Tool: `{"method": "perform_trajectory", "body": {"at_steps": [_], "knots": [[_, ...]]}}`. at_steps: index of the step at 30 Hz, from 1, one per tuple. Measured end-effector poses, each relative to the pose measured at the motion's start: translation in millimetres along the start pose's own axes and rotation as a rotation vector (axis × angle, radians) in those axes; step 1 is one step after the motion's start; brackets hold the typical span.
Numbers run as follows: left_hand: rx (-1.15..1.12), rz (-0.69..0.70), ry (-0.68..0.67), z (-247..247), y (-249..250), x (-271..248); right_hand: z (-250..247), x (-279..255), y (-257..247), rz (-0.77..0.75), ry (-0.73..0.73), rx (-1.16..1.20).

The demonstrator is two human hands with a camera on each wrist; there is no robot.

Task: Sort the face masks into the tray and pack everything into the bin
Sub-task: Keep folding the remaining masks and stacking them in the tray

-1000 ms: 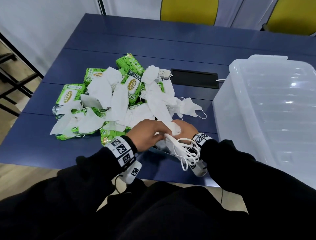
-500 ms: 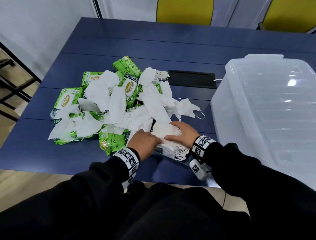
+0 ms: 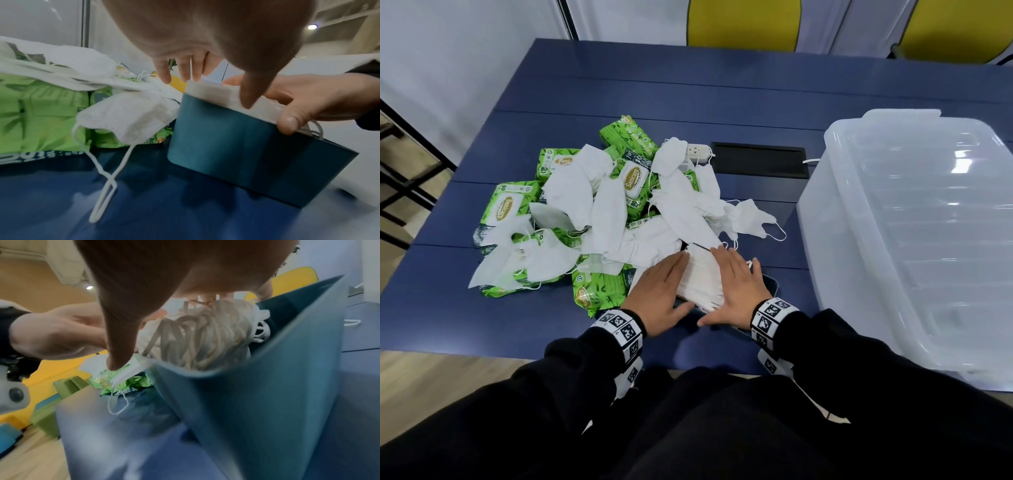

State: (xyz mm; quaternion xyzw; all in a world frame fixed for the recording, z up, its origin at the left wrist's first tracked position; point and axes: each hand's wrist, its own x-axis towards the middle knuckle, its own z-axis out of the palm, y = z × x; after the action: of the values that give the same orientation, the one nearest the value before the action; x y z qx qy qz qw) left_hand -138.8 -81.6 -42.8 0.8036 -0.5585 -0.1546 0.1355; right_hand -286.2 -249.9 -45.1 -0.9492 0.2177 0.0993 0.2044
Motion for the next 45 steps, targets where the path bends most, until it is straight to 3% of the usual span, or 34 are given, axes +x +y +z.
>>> {"method": "perform_trajectory", "body": {"at_steps": [5,10,16,26,32,34,36,40,43,45], "knots": [[-0.082,-0.057,-0.175,12.5,-11.1,2.2,5.6,-0.4,-6.0,0.010,-0.004,-0.083],[-0.314,-0.086,-0.132,22.6,-13.9,8.5,5.6,5.2,-7.6,0.020,-0.018,-0.097],[-0.424,-0.111,-0.085,17.3,-17.0,18.8,-1.8,15.5,-7.5,0.054,-0.047,-0.083],[-0.486,-0.085,-0.208,10.6,-27.2,28.3,-6.3,25.4,-9.1,0.105,-0.102,-0.134],[-0.639,0.021,-0.348,-27.5,-34.5,35.7,-7.7,31.9,-12.4,0.126,-0.103,-0.141],[-0.623,-0.019,-0.365,-49.5,-42.1,38.2,-9.9,36.0,-13.7,0.134,-0.079,-0.145],[-0.596,-0.126,-0.324,-72.4,-55.3,41.0,-15.8,38.5,-16.7,0.132,-0.049,-0.137],[-0.614,-0.212,-0.143,-116.5,-104.6,42.6,-31.8,54.7,-36.6,0.151,0.059,-0.024],[-0.600,-0.296,-0.007,-144.6,-146.3,39.3,-38.1,77.5,-54.7,0.093,0.245,0.165],[-0.574,-0.372,0.083,-157.3,-176.3,38.8,-45.0,97.7,-72.0,0.064,0.295,0.381]]}}
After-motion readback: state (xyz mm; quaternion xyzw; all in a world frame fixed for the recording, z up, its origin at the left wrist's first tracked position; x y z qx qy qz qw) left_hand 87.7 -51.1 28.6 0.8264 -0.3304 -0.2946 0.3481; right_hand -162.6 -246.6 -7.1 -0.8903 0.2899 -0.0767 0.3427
